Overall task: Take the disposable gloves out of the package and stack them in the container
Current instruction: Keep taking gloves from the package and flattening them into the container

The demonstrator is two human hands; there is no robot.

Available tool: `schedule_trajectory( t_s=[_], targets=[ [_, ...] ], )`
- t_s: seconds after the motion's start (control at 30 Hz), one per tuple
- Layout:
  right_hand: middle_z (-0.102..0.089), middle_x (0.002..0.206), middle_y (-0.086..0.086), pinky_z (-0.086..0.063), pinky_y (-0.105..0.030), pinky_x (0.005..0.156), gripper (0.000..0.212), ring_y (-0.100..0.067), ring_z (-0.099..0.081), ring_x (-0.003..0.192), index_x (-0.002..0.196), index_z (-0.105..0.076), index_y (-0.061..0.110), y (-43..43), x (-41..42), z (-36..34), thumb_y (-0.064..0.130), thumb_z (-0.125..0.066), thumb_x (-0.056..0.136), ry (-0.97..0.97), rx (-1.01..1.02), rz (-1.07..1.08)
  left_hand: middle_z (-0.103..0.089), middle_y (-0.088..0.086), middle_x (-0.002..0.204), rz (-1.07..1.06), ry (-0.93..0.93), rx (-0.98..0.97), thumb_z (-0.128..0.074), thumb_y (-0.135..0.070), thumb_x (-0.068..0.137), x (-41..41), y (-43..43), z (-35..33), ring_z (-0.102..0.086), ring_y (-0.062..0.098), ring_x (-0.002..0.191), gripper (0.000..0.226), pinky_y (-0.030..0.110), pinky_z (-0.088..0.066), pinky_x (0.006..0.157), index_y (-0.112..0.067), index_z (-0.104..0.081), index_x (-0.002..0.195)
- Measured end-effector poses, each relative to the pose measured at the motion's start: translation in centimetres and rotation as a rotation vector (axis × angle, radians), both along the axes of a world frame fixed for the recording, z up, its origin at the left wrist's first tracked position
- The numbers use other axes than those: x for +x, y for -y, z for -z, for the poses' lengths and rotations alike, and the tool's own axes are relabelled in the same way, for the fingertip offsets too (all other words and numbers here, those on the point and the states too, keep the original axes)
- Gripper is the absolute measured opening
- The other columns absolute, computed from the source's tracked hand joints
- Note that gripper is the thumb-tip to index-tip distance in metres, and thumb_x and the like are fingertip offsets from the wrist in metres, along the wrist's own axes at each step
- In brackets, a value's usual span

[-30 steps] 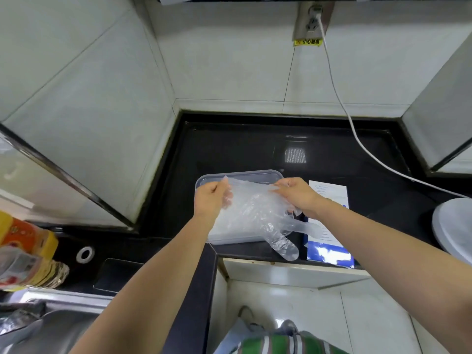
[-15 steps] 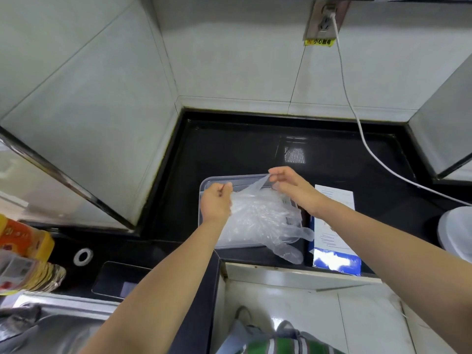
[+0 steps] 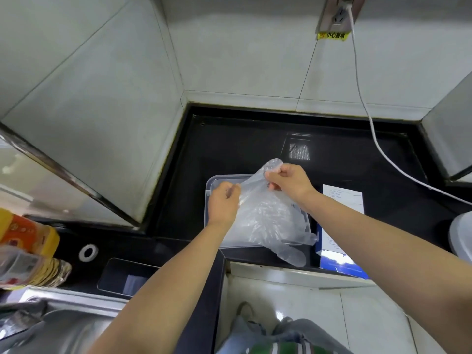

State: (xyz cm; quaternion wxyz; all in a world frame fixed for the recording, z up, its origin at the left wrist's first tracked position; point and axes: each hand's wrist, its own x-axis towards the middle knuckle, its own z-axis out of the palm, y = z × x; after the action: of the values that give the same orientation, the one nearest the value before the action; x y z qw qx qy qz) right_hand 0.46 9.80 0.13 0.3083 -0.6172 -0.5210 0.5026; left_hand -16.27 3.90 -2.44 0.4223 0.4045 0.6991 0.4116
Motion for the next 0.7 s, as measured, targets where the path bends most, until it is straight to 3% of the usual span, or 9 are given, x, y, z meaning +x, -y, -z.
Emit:
schedule_trajectory(
  t_s=[0.07, 0.13, 0.2, 0.3, 0.37, 0.43, 0.53, 0.6, 0.7],
  targets=[
    [-0.068, 0.078, -0.005, -0.056, -0.032, 0.082, 0.008, -0.012, -0.062, 0.071, 0.097, -0.064, 0.009, -0.2, -0.3, 0.0, 0.017, -0.064, 0.093, 0.028, 0.092, 0.142, -0.045, -0.002, 0.063, -0.019, -0.131, 0.003, -0.045, -0.027, 0.101, -0.1, 0.1, 0.4, -0.041, 0.007, 0.057, 0.031, 0.016, -0.035, 0.051, -0.014, -0.045, 0.074],
    [-0.061, 0.081, 0.0, -0.051, -0.017, 0.072, 0.011, -0.005, -0.056, 0.07, 0.105, -0.061, 0.013, 0.0, -0.5, -0.8, 0.016, -0.061, 0.094, 0.075, 0.243, 0.212, -0.045, 0.0, 0.064, -0.012, -0.317, -0.001, -0.041, -0.029, 0.103, -0.1, 0.1, 0.6, -0.04, 0.007, 0.055, 0.031, 0.017, -0.032, 0.048, -0.011, -0.045, 0.079],
    [-0.059, 0.077, 0.001, -0.045, -0.013, 0.063, 0.007, -0.001, -0.05, 0.063, 0.099, -0.063, 0.012, 0.8, -0.7, -1.6, 0.012, -0.06, 0.093, 0.058, 0.356, 0.108, -0.049, 0.002, 0.068, -0.005, -0.458, -0.001, -0.038, -0.03, 0.104, 0.3, 0.0, 0.6, -0.041, 0.007, 0.053, 0.028, 0.017, -0.03, 0.046, -0.011, -0.046, 0.085],
    [-0.06, 0.073, -0.004, -0.05, -0.029, 0.058, 0.005, -0.009, -0.055, 0.06, 0.092, -0.064, 0.011, 2.3, -1.1, -0.5, 0.009, -0.06, 0.093, 0.116, 0.253, -0.24, -0.06, 0.004, 0.086, 0.044, -0.632, -0.016, -0.036, -0.029, 0.104, 0.4, -0.6, 0.3, -0.057, 0.013, 0.064, 0.026, 0.016, -0.034, 0.046, -0.007, -0.05, 0.107],
    [-0.063, 0.085, -0.005, -0.054, -0.036, 0.066, 0.011, -0.017, -0.063, 0.066, 0.106, -0.062, 0.015, 3.1, -1.3, 1.1, 0.015, -0.061, 0.094, 0.318, 0.062, -0.462, -0.065, 0.01, 0.098, 0.087, -0.683, -0.024, -0.037, -0.025, 0.104, 0.2, -0.8, 0.4, -0.065, 0.023, 0.079, 0.027, 0.026, -0.05, 0.057, -0.005, -0.049, 0.116],
    [-0.063, 0.101, -0.002, -0.051, -0.029, 0.077, 0.03, -0.017, -0.062, 0.083, 0.124, -0.054, 0.022, 3.5, -1.2, 2.7, 0.02, -0.062, 0.095, 0.526, -0.01, -0.556, -0.066, 0.012, 0.1, 0.114, -0.722, -0.044, -0.038, -0.025, 0.104, -0.3, -0.7, 0.4, -0.067, 0.025, 0.083, 0.026, 0.035, -0.058, 0.068, -0.006, -0.047, 0.12],
    [-0.052, 0.13, -0.007, -0.046, -0.027, 0.091, 0.055, -0.02, -0.057, 0.107, 0.143, -0.04, 0.026, 3.7, -1.4, 3.9, 0.025, -0.064, 0.094, 0.635, -0.055, -0.612, -0.065, 0.007, 0.099, 0.086, -0.736, -0.068, -0.041, -0.028, 0.103, -0.7, -0.4, 0.1, -0.067, 0.017, 0.078, 0.027, 0.025, -0.058, 0.064, -0.01, -0.043, 0.122],
    [-0.044, 0.14, -0.007, -0.046, -0.031, 0.099, 0.064, -0.025, -0.054, 0.12, 0.149, -0.031, 0.028, 3.7, -1.6, 4.5, 0.026, -0.065, 0.094, 0.684, -0.067, -0.663, -0.058, 0.006, 0.111, 0.044, -0.782, 0.026, -0.052, -0.02, 0.098, -0.8, -0.1, -0.3, -0.063, 0.016, 0.086, 0.026, 0.021, -0.055, 0.069, -0.011, -0.046, 0.121],
    [-0.039, 0.143, -0.008, -0.047, -0.033, 0.099, 0.07, -0.026, -0.055, 0.119, 0.152, -0.025, 0.029, 3.6, -2.0, 5.1, 0.025, -0.065, 0.093, 0.743, -0.038, -0.69, -0.052, 0.006, 0.115, 0.144, -0.941, 0.31, -0.066, -0.011, 0.086, 0.0, 0.3, -1.0, -0.055, 0.017, 0.097, 0.031, 0.026, -0.053, 0.08, -0.012, -0.054, 0.115]
  ],
)
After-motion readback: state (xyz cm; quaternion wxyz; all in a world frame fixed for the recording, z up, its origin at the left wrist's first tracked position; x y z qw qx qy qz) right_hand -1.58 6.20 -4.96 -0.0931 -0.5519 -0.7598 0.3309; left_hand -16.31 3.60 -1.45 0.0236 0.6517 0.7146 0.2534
